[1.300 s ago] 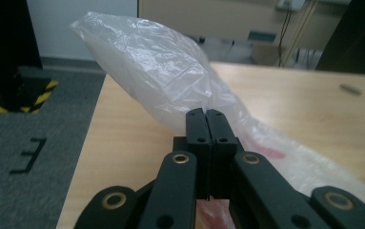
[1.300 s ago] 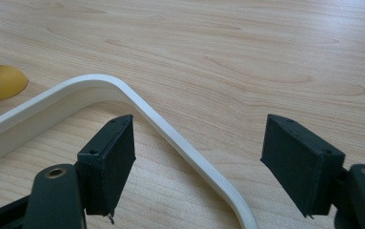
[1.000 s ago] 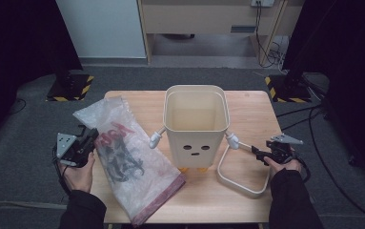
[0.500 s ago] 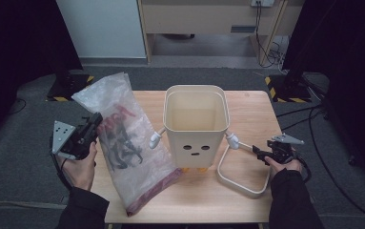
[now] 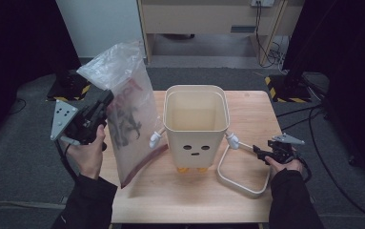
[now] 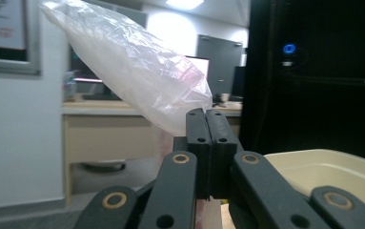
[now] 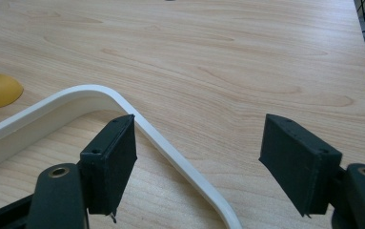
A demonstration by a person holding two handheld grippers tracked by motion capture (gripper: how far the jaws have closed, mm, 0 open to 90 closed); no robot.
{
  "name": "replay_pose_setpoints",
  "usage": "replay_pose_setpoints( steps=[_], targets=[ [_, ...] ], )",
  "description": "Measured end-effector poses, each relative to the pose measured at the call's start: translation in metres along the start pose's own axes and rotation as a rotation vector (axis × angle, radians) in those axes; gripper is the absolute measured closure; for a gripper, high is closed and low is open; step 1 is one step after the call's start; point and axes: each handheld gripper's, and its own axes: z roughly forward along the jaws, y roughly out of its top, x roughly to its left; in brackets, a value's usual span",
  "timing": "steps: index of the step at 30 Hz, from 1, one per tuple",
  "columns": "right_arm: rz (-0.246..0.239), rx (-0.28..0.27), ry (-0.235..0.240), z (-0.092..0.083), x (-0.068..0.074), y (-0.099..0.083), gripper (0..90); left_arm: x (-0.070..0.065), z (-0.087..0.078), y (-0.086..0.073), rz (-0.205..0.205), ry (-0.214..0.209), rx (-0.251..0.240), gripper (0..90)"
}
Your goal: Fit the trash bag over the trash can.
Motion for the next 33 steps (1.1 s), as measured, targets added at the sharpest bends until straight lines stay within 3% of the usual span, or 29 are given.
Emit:
replay_pose_setpoints(
  steps=[8,13,16,20,25,33],
  targets=[
    [-0.001,-0.005,0.001,0.0,0.0,0.001,28.0,-0.049,0.02,-0.006,0.034,-0.172,0.045,89.9],
    [0.001,-0.01,0.0,-0.001,0.0,0.001,28.0,-0.07,0.029,-0.01,0.039,-0.241,0.042,89.9],
    [0.003,-0.009,0.001,-0.001,0.0,0.001,28.1,-0.081,0.031,-0.013,0.019,-0.281,0.06,89.9],
    [0.0,-0.011,0.001,-0.001,0.0,0.001,28.1,-0.09,0.034,-0.016,0.009,-0.327,0.07,89.9],
    [-0.001,-0.008,0.001,0.0,0.0,0.001,28.2,-0.097,0.037,-0.024,-0.012,-0.386,0.127,89.5],
    [0.005,-0.015,-0.002,-0.001,0.0,0.002,28.4,-0.099,0.043,-0.043,-0.038,-0.427,0.204,79.8]
  ],
)
